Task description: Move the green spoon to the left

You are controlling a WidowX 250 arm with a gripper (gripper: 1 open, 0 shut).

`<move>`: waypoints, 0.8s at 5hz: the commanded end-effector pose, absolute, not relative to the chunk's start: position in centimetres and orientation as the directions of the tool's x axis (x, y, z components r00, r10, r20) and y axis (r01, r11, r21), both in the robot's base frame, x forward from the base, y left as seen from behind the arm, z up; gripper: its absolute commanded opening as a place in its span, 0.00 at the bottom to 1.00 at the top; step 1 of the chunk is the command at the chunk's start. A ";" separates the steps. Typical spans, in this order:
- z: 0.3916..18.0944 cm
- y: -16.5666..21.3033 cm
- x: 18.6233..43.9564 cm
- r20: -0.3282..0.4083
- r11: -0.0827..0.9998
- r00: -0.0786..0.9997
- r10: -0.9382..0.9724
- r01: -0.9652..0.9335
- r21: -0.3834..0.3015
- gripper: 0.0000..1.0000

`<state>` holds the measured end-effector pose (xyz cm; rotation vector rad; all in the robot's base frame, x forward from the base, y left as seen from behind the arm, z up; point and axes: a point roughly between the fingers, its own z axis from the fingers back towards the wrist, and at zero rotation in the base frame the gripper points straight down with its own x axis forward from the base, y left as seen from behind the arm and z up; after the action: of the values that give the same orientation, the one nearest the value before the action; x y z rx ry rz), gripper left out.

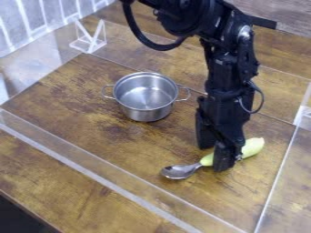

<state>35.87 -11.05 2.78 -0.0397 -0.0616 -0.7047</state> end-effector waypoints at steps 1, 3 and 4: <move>4.2 -10.4 37.2 0.132 0.743 0.737 -0.663 0.669 -0.001 0.00; 4.0 -12.4 36.1 0.160 0.771 0.768 -0.621 0.635 -0.055 0.00; 4.0 -11.9 35.2 0.161 0.735 0.737 -0.656 0.673 -0.086 0.00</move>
<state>35.06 -12.17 2.79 -0.1461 -0.0904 -0.7361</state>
